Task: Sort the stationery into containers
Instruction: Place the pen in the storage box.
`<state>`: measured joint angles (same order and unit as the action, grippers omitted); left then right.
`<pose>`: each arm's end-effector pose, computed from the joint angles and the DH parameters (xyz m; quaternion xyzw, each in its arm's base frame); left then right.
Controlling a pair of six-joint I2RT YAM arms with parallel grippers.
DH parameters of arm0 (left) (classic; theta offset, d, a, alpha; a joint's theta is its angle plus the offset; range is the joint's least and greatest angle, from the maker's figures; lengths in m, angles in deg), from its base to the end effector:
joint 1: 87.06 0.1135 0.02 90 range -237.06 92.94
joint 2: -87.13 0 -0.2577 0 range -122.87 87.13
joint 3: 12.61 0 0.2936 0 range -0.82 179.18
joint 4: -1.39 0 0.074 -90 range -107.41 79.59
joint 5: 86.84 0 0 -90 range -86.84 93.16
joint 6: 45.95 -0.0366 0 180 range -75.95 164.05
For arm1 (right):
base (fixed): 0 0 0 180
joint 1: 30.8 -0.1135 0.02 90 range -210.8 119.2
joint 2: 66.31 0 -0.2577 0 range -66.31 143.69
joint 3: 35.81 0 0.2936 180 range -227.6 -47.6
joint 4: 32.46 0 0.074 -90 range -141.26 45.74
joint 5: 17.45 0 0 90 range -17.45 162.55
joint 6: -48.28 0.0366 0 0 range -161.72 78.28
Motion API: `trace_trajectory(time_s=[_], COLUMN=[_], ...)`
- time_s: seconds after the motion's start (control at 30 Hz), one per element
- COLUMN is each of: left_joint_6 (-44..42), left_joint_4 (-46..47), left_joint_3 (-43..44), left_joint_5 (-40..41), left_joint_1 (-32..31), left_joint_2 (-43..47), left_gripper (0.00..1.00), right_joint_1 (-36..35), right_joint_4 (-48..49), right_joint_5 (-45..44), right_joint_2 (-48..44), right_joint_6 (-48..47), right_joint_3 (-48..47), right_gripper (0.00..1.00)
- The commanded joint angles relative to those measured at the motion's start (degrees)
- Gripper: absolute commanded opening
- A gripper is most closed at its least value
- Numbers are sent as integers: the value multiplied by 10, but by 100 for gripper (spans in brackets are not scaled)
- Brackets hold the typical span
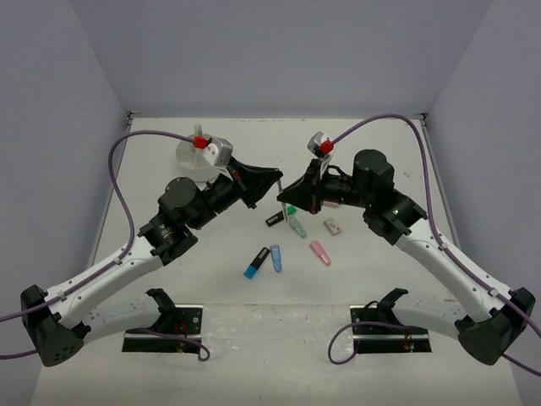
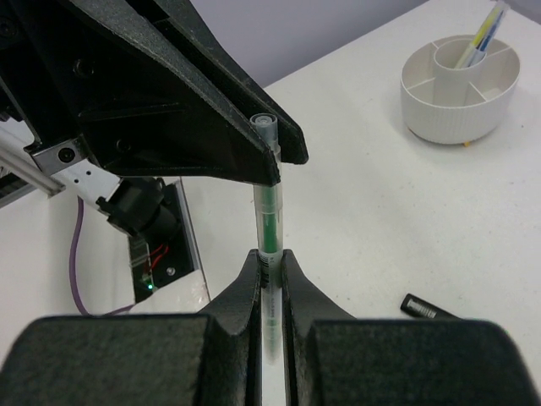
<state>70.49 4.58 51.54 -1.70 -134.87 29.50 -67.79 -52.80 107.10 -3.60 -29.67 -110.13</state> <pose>0.1875 -0.2115 0.3831 0.1513 0.6270 -0.4827 0.5924 0.2210 0.1925 0.3858 -0.3453 0.6658 0.4631 0.4723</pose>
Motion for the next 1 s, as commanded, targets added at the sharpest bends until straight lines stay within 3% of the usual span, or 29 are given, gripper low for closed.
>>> trace_trajectory(time_s=[0.0, 0.2, 0.37, 0.5, 0.6, 0.63, 0.8, 0.97], left_joint_6=[-37, -38, -59, -100, -120, -120, -303, -280], left_joint_4=[-149, -163, -160, -84, -33, -16, 194, 273], left_joint_3=[26, 69, 89, 92, 129, 131, 170, 189], left_joint_5=[50, 143, 280, 420, 424, 425, 385, 300], left_joint_1=[-4, -4, -2, 28, 131, 136, 264, 336], left_joint_2=[-9, -16, -20, -54, -114, -117, -248, -333], left_gripper=[0, 0, 0, 0, 0, 0, 0, 0], right_joint_1=[17, 17, 17, 17, 17, 17, 17, 17], right_joint_4=[155, 165, 154, 155, 170, 169, 170, 167], right_joint_5=[-23, -22, -44, -93, -113, -113, -107, -111], right_joint_2=[-36, -34, -44, -81, -118, -125, -159, -157], right_joint_6=[-3, 5, -4, -2, 4, 4, 11, 14], right_joint_3=[6, 29, 55, 89, 125, 132, 171, 171], right_gripper=[19, 53, 62, 69, 74, 75, 80, 83])
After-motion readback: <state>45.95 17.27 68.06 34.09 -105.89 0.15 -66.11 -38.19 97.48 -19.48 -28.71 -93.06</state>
